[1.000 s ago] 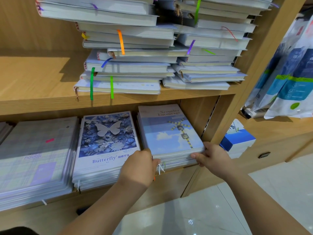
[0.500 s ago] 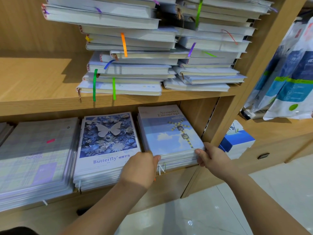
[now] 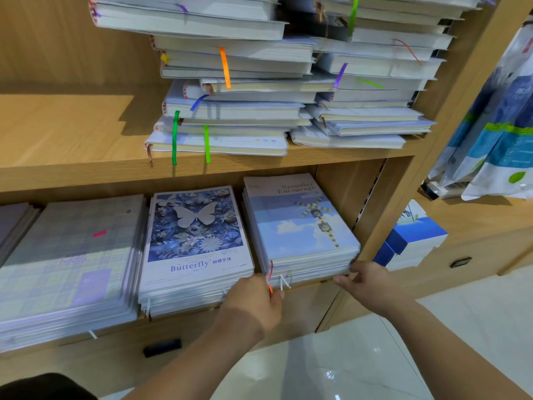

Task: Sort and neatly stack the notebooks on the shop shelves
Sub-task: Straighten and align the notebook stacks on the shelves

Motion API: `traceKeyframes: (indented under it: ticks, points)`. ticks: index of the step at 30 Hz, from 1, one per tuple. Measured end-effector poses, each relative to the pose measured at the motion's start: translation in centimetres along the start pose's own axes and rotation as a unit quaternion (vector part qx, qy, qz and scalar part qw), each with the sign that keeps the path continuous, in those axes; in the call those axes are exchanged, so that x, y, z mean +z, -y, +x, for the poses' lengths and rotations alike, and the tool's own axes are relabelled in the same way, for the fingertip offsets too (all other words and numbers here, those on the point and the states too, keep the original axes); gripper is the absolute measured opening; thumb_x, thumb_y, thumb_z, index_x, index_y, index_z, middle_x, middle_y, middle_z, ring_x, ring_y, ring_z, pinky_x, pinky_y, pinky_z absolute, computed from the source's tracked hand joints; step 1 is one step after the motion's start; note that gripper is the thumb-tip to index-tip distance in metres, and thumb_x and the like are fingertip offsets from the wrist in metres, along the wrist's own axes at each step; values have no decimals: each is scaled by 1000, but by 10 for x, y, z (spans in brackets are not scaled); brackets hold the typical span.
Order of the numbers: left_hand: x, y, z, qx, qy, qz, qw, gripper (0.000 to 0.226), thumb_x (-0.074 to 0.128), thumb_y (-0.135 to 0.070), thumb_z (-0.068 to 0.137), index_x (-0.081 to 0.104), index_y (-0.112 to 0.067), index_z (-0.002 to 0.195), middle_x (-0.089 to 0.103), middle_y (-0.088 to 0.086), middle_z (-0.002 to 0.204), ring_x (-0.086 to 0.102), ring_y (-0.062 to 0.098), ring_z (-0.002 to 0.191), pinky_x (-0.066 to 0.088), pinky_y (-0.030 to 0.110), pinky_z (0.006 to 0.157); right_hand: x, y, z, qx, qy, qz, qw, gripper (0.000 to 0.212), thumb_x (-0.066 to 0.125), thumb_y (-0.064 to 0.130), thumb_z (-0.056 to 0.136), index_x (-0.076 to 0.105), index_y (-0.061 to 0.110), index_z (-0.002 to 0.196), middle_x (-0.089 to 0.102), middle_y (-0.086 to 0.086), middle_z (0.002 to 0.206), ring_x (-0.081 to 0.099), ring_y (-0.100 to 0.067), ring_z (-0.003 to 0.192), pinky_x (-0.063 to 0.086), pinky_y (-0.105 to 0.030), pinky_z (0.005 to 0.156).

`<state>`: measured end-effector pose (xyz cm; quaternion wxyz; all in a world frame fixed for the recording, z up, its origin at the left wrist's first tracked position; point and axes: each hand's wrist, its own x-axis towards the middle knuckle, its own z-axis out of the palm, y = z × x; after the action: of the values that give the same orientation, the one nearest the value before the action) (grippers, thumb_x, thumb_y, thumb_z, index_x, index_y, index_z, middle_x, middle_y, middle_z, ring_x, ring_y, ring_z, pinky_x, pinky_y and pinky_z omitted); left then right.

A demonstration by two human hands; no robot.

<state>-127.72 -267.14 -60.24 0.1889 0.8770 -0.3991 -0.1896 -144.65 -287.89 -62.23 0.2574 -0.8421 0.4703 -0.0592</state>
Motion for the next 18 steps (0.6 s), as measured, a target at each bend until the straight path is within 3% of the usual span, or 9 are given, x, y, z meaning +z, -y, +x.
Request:
traceKeyframes:
  ticks: [5,11,18]
  points:
    - [9,5,9,8,-26,9,1000,36,43,-44,105,59,-13,109,70,11,107,65,33,105,50,38,85,8,4,4,2,-34,-19,999,36,72,50,90,50,31,69,54,11,65,52,-3,61,32,-18,48]
    - [19,4,18,5,-49,42,998,37,44,-45,106,61,-12,115,71,11,109,66,33,107,49,38,86,12,7,7,9,-30,59,998,25,77,34,90,65,19,106,65,7,89,58,-15,85,44,-25,72]
    - [25,2,22,-2,-64,31,997,33,43,-38,108,64,-12,115,72,12,109,66,31,105,44,33,80,14,4,9,25,-51,98,994,18,79,28,89,65,19,94,57,10,73,53,-3,69,33,-12,52]
